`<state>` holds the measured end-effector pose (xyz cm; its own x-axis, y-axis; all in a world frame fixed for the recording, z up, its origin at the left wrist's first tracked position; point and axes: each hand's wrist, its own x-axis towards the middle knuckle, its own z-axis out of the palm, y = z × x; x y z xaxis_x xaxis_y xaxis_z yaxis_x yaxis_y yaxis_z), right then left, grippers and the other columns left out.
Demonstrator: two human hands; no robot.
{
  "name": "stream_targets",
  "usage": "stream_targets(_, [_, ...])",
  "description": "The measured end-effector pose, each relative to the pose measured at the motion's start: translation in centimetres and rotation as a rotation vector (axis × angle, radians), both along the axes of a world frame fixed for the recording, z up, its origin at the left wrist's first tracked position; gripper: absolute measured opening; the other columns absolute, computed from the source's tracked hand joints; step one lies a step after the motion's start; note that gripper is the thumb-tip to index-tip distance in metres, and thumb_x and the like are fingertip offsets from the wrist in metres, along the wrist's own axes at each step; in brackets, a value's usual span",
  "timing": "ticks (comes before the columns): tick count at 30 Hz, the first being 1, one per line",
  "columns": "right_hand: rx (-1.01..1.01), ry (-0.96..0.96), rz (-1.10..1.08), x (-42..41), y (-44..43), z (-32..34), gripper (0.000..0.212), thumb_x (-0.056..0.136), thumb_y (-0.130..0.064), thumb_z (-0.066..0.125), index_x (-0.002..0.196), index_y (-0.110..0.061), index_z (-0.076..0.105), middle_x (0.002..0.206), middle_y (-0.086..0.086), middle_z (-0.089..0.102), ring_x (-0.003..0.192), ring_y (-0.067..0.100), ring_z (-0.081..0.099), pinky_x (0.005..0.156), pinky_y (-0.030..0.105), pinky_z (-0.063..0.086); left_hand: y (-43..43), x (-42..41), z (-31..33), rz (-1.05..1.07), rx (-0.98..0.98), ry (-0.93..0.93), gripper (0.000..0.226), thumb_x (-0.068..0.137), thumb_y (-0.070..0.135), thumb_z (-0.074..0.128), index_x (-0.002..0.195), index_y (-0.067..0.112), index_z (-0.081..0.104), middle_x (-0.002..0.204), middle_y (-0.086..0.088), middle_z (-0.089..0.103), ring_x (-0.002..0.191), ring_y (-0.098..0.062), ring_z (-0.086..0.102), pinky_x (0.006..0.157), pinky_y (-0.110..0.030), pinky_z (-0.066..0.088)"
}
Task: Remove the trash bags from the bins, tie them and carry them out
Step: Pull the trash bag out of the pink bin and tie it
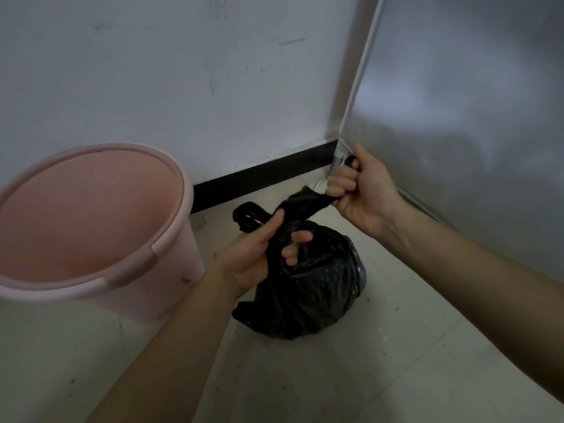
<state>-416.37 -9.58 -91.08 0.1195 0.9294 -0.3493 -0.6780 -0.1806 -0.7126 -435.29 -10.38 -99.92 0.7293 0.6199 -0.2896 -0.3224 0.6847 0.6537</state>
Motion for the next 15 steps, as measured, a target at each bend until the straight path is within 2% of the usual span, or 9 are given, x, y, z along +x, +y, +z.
stream_targets(1, [-0.024, -0.001, 0.002, 0.2, 0.2, 0.1, 0.048, 0.106, -0.040, 0.038, 0.060, -0.025, 0.029, 0.045, -0.009, 0.022, 0.036, 0.006, 0.021, 0.036, 0.018, 0.021, -0.2, 0.1, 0.1, -0.028, 0.010, -0.005, 0.045, 0.100, 0.042, 0.043, 0.130, 0.015, 0.064, 0.096, -0.007, 0.072, 0.058, -0.009, 0.049, 0.061, -0.024, 0.048])
stream_targets(2, [-0.042, -0.033, 0.004, 0.4, 0.2, 0.2, 0.050, 0.105, -0.039, 0.039, 0.057, -0.026, 0.027, 0.045, -0.009, 0.019, 0.036, 0.006, 0.015, 0.035, 0.019, 0.011, -0.3, 0.3, 0.2, -0.046, 0.018, -0.019, 0.045, 0.100, 0.041, 0.043, 0.130, 0.015, 0.064, 0.105, -0.009, 0.072, 0.061, -0.009, 0.051, 0.063, -0.024, 0.049])
stream_targets(5, [-0.063, -0.097, 0.022, 0.9, 0.0, 0.2, 0.055, 0.101, -0.034, 0.046, 0.051, -0.027, 0.025, 0.045, -0.009, 0.015, 0.035, 0.007, 0.011, 0.033, 0.021, 0.007, -0.2, 0.1, -0.2, -0.062, 0.008, -0.126, 0.047, 0.103, 0.036, 0.039, 0.141, 0.013, 0.053, 0.128, -0.017, 0.065, 0.069, -0.010, 0.055, 0.070, -0.025, 0.050])
stream_targets(8, [-0.075, -0.131, 0.072, 1.6, -0.3, -0.3, 0.053, 0.099, -0.030, 0.049, 0.054, -0.028, 0.022, 0.044, -0.009, 0.014, 0.034, 0.007, 0.012, 0.032, 0.021, 0.008, 0.0, -0.2, -0.5, -0.045, -0.052, -0.249, 0.045, 0.106, 0.032, 0.032, 0.143, 0.016, 0.052, 0.137, -0.026, 0.056, 0.077, -0.015, 0.058, 0.073, -0.029, 0.051])
stream_targets(10, [-0.039, -0.128, 0.122, 1.9, -0.6, -0.6, 0.048, 0.099, -0.027, 0.047, 0.062, -0.027, 0.016, 0.044, -0.008, 0.016, 0.034, 0.008, 0.015, 0.033, 0.021, 0.015, 0.3, -0.1, -0.4, 0.051, -0.100, -0.279, 0.043, 0.107, 0.031, 0.032, 0.140, 0.016, 0.054, 0.137, -0.028, 0.056, 0.080, -0.018, 0.061, 0.072, -0.030, 0.052])
stream_targets(11, [-0.011, -0.131, 0.146, 1.8, -0.8, -0.7, 0.046, 0.099, -0.025, 0.046, 0.063, -0.027, 0.017, 0.044, -0.006, 0.021, 0.036, 0.009, 0.021, 0.035, 0.022, 0.023, 0.5, 0.0, -0.3, 0.127, -0.110, -0.271, 0.041, 0.106, 0.030, 0.033, 0.135, 0.014, 0.057, 0.133, -0.026, 0.059, 0.079, -0.019, 0.062, 0.069, -0.030, 0.053])
stream_targets(13, [0.016, -0.204, 0.194, 2.1, -1.2, -1.3, 0.046, 0.097, -0.020, 0.047, 0.054, -0.024, 0.030, 0.054, 0.000, 0.039, 0.048, 0.014, 0.046, 0.054, 0.026, 0.048, 1.2, -0.2, -0.3, 0.283, -0.136, -0.268, 0.038, 0.104, 0.030, 0.037, 0.122, 0.013, 0.066, 0.119, -0.018, 0.065, 0.077, -0.019, 0.064, 0.064, -0.029, 0.053])
stream_targets(14, [0.012, -0.294, 0.237, 2.3, -1.4, -1.9, 0.045, 0.096, -0.019, 0.048, 0.052, -0.021, 0.040, 0.064, 0.003, 0.049, 0.061, 0.015, 0.057, 0.068, 0.029, 0.054, 1.4, -0.5, -0.3, 0.346, -0.163, -0.280, 0.037, 0.103, 0.030, 0.039, 0.116, 0.013, 0.069, 0.115, -0.016, 0.065, 0.075, -0.019, 0.064, 0.062, -0.028, 0.053])
stream_targets(15, [-0.009, -0.436, 0.301, 2.6, -1.7, -2.6, 0.041, 0.096, -0.018, 0.049, 0.055, -0.018, 0.048, 0.073, 0.004, 0.054, 0.072, 0.016, 0.063, 0.076, 0.031, 0.055, 1.7, -0.9, -0.2, 0.393, -0.186, -0.293, 0.035, 0.102, 0.031, 0.041, 0.111, 0.013, 0.070, 0.114, -0.015, 0.066, 0.073, -0.018, 0.064, 0.061, -0.028, 0.052])
